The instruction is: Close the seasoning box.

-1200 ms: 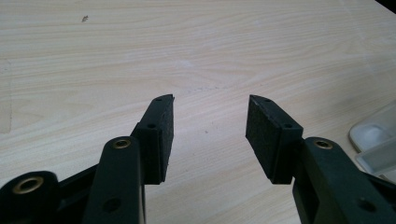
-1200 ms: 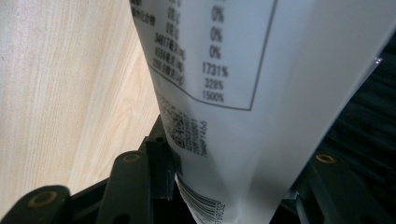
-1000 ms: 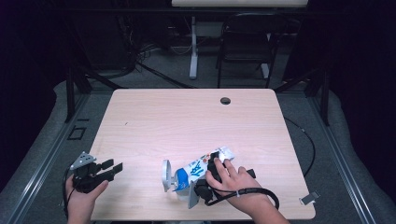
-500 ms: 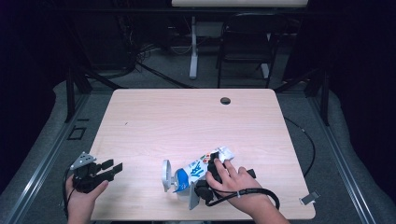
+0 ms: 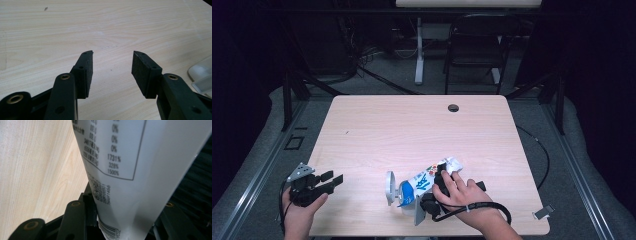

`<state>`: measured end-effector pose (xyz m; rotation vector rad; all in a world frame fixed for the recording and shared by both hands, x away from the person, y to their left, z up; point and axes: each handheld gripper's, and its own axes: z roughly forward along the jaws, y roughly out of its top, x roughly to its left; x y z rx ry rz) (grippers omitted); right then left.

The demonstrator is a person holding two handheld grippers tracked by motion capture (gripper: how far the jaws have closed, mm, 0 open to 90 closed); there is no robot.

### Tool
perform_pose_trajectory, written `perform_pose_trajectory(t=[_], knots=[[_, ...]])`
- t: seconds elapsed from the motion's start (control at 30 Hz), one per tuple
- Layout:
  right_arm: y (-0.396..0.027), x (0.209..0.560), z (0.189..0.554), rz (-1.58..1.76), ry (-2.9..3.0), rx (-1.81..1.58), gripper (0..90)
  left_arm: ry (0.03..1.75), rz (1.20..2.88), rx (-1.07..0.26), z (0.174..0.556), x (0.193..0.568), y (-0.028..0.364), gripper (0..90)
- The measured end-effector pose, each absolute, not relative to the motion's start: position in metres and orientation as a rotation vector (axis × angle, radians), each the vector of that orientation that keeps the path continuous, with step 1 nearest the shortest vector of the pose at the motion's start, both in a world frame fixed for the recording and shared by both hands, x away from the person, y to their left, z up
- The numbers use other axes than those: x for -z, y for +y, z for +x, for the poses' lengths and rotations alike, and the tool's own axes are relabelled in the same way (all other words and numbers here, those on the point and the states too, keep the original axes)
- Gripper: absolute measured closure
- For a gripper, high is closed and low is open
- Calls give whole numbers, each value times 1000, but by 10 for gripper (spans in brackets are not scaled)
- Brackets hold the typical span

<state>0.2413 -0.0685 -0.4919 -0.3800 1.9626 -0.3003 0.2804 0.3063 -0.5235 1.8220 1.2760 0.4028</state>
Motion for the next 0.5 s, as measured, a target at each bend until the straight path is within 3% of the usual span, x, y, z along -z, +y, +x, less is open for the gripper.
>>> perform_pose_trajectory(t=[0.5], knots=[[-69,491,240,-392,1953,297,601,1279,1826,-401,281,524,306,520]])
